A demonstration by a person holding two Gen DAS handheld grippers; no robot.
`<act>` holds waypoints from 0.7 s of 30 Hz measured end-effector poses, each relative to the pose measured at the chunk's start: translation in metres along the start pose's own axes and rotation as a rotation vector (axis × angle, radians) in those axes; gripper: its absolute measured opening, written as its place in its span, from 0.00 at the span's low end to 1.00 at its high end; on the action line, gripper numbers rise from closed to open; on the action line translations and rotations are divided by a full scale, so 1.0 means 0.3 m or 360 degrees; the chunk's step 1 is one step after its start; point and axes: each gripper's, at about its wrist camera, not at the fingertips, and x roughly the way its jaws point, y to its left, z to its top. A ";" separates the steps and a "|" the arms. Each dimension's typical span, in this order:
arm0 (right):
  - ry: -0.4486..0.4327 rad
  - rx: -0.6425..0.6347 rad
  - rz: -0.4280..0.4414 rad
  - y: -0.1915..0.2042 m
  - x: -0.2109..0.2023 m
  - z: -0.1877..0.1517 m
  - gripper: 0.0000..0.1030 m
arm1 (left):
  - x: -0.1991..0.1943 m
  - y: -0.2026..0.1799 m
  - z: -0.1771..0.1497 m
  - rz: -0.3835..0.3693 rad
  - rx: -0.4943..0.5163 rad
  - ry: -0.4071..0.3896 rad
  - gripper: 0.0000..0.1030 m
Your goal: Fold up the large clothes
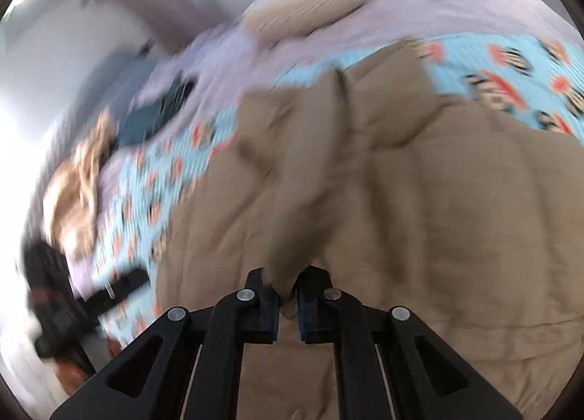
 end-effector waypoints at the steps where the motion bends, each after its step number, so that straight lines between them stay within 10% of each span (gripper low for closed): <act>1: 0.0065 -0.0053 -0.0028 0.026 0.025 -0.021 0.17 | 0.008 -0.001 0.004 -0.0054 -0.0022 0.0018 1.00; 5: 0.0200 -0.0090 -0.0001 0.032 0.029 -0.101 0.44 | 0.049 -0.020 -0.001 -0.0207 -0.0077 0.0111 1.00; 10: 0.0180 0.0183 -0.0050 -0.195 -0.114 -0.179 0.45 | 0.110 -0.064 -0.024 -0.0326 -0.0067 0.0222 1.00; 17: -0.0083 0.0963 -0.0020 -0.650 -0.322 -0.268 0.45 | 0.236 -0.122 -0.042 -0.0166 0.0038 0.0324 0.97; 19: -0.0175 0.1100 -0.0028 -0.726 -0.353 -0.281 0.45 | 0.259 -0.149 -0.047 -0.0152 0.0075 0.0348 0.77; 21: -0.0210 0.1133 -0.0059 -0.763 -0.361 -0.273 0.27 | 0.280 -0.176 -0.054 -0.0151 0.0107 0.0401 0.23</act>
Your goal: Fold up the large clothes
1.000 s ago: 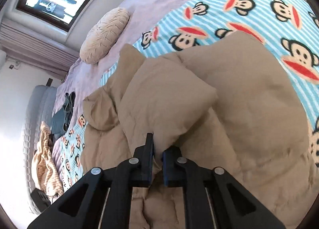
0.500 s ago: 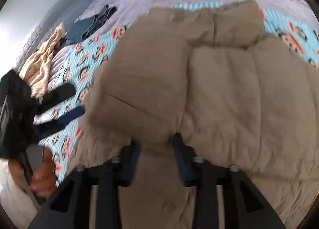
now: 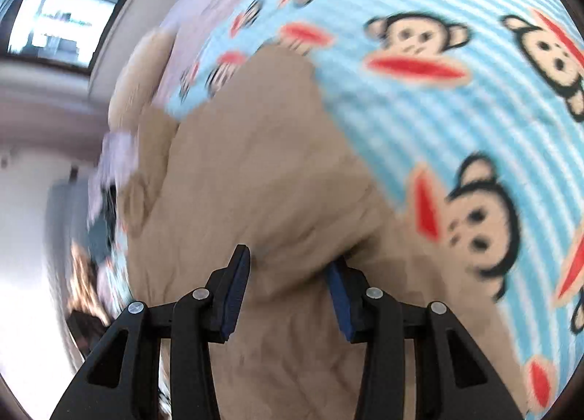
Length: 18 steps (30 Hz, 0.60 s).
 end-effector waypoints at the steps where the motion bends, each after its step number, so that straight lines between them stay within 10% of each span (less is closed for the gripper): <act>1: 0.0003 -0.0013 -0.0033 -0.001 0.002 0.010 0.10 | 0.004 -0.007 0.000 0.0020 0.0009 0.0009 0.17; 11: 0.0065 -0.0348 -0.0159 0.110 0.136 -0.039 0.06 | -0.027 0.084 -0.071 0.0168 0.0039 -0.0045 0.17; 18: 0.0082 -0.0414 -0.0239 0.124 0.018 -0.064 0.23 | -0.170 0.072 -0.090 0.0403 0.0060 -0.0211 0.57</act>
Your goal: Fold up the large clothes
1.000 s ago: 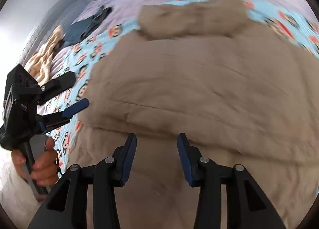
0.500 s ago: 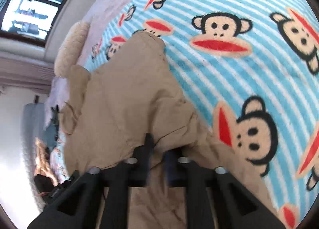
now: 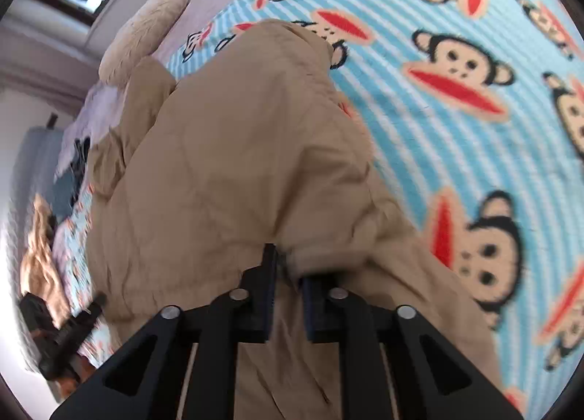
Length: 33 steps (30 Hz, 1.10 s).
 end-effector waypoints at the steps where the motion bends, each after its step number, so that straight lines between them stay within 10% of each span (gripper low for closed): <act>1: -0.0016 -0.0014 -0.0010 0.000 -0.021 -0.013 0.27 | -0.031 0.009 0.003 0.0031 0.0008 -0.0041 0.57; 8: -0.0284 -0.0039 -0.0104 -0.034 -0.137 0.065 0.27 | -0.081 -0.068 0.085 0.0018 0.0140 -0.0137 0.57; 20: -0.0188 -0.0139 -0.0167 -0.051 0.097 0.199 0.23 | 0.200 -0.083 0.077 0.0065 0.0074 -0.0048 0.57; 33: -0.0269 -0.0323 -0.0354 -0.070 -0.064 0.084 0.27 | 0.098 -0.093 0.067 0.0222 0.0122 -0.0085 0.57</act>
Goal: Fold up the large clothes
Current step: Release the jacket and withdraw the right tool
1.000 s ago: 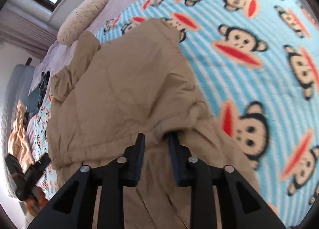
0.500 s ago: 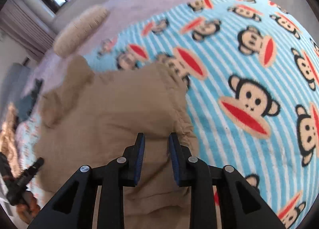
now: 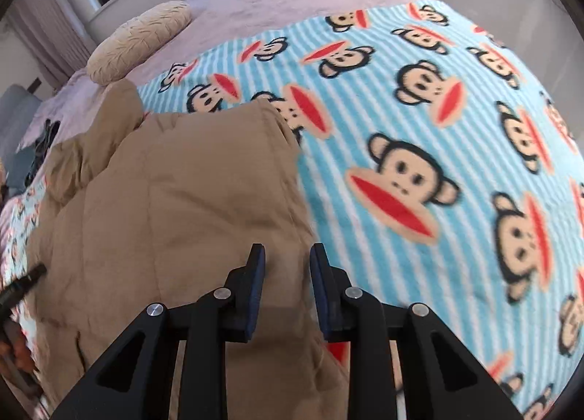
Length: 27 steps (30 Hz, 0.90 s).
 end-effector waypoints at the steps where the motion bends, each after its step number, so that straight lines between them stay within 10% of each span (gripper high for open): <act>1: 0.0006 -0.0009 -0.0010 -0.008 -0.014 -0.018 0.29 | -0.015 0.005 -0.004 0.0009 0.0001 -0.0004 0.57; 12: 0.0155 0.0171 0.0110 -0.117 -0.113 -0.103 0.33 | -0.174 -0.001 -0.122 0.0126 -0.0036 0.0057 0.57; 24: 0.0318 0.0183 0.0327 -0.108 -0.256 -0.196 0.77 | -0.332 -0.141 -0.281 0.0165 -0.0004 0.0128 0.57; 27: 0.0355 0.0174 0.0363 -0.104 -0.284 -0.223 0.77 | -0.385 -0.152 -0.323 0.0183 -0.0039 0.0124 0.99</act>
